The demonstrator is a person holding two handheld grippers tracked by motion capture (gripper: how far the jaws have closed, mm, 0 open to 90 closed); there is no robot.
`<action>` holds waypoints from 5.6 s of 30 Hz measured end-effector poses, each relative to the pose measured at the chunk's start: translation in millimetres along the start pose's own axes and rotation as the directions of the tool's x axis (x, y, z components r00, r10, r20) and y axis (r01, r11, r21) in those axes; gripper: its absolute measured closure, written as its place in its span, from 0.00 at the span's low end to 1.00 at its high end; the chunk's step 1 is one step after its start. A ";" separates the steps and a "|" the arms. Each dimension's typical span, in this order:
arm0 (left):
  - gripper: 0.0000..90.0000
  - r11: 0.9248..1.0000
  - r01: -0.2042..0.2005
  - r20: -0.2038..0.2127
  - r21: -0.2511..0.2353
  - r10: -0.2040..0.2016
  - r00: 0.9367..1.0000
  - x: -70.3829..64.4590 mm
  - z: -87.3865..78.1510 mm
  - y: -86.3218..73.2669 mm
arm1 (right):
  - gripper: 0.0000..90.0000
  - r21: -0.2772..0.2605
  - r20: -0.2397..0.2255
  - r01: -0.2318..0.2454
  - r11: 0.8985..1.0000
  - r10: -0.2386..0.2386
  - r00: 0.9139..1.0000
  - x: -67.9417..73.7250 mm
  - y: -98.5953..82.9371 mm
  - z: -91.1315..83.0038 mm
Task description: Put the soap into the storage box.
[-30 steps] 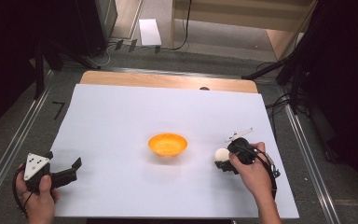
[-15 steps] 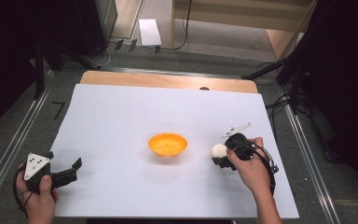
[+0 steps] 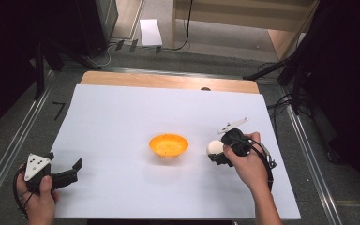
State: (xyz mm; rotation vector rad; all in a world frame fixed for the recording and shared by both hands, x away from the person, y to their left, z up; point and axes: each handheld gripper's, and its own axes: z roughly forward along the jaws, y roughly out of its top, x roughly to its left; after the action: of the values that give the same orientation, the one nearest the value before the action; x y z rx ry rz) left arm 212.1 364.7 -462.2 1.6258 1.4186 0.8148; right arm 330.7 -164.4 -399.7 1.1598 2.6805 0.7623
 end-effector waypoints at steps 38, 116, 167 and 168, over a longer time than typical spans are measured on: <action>0.00 1.000 -0.004 0.001 -0.003 0.004 1.000 -0.6 -0.4 -0.2 | 0.28 -0.017 -0.042 0.054 0.998 -0.054 0.998 17.2 34.2 0.0; 0.00 1.000 -0.007 0.009 -0.002 0.007 1.000 -0.3 -0.7 -0.3 | 0.28 0.013 -0.095 0.132 0.991 -0.130 0.987 81.3 98.7 58.0; 0.00 1.000 -0.006 0.008 0.001 0.006 1.000 -0.5 -0.3 -0.3 | 0.00 -0.085 -0.049 0.006 0.996 -0.010 0.999 39.6 46.5 29.7; 0.00 1.000 -0.006 0.008 0.001 0.006 1.000 -0.5 -0.3 -0.3 | 0.00 -0.087 -0.048 0.006 0.996 -0.010 0.999 38.5 44.6 29.3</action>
State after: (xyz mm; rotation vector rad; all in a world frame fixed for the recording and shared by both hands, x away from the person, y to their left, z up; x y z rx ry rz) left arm 211.7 364.2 -462.2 1.6332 1.4090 0.8100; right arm 341.7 -99.5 -399.8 1.1241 2.6596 0.9068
